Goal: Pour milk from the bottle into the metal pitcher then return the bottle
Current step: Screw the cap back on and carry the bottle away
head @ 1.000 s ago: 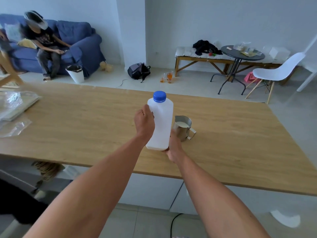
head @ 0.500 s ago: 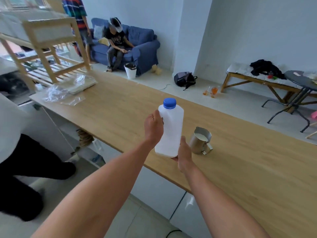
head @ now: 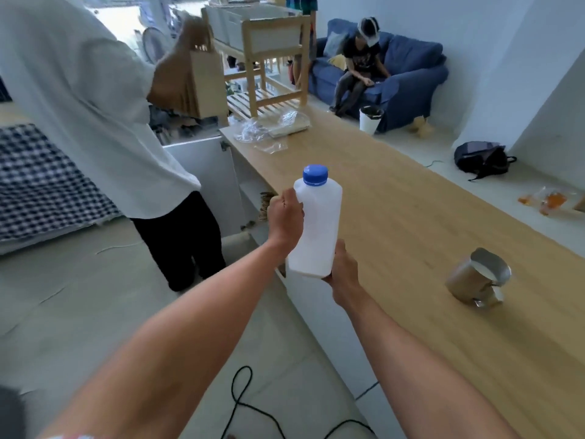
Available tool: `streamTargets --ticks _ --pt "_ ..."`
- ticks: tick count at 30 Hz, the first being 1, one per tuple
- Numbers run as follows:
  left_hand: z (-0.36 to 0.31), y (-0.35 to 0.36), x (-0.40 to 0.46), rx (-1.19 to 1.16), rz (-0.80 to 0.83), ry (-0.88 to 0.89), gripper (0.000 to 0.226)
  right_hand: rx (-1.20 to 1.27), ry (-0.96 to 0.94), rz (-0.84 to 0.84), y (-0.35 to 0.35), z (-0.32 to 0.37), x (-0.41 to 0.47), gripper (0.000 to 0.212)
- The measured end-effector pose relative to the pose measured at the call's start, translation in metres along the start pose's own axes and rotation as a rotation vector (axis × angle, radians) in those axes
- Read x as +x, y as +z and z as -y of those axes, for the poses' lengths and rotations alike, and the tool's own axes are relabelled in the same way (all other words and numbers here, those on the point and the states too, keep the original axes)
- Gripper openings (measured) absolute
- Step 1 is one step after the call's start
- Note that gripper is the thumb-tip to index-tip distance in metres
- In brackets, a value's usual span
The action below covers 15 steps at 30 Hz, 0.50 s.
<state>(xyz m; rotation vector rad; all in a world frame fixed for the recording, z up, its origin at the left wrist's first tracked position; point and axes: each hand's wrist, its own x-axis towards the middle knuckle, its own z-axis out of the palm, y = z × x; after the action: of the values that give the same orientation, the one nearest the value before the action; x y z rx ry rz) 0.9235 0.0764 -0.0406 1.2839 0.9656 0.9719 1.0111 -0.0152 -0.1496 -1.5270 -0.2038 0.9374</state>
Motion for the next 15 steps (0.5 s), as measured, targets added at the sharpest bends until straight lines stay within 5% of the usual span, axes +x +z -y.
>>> streamTargets --ticks 15 --pt "-0.038 -0.347 -0.026 0.078 -0.541 0.111 0.071 -0.284 -0.017 0.413 0.31 -0.063 -0.123 0.05"
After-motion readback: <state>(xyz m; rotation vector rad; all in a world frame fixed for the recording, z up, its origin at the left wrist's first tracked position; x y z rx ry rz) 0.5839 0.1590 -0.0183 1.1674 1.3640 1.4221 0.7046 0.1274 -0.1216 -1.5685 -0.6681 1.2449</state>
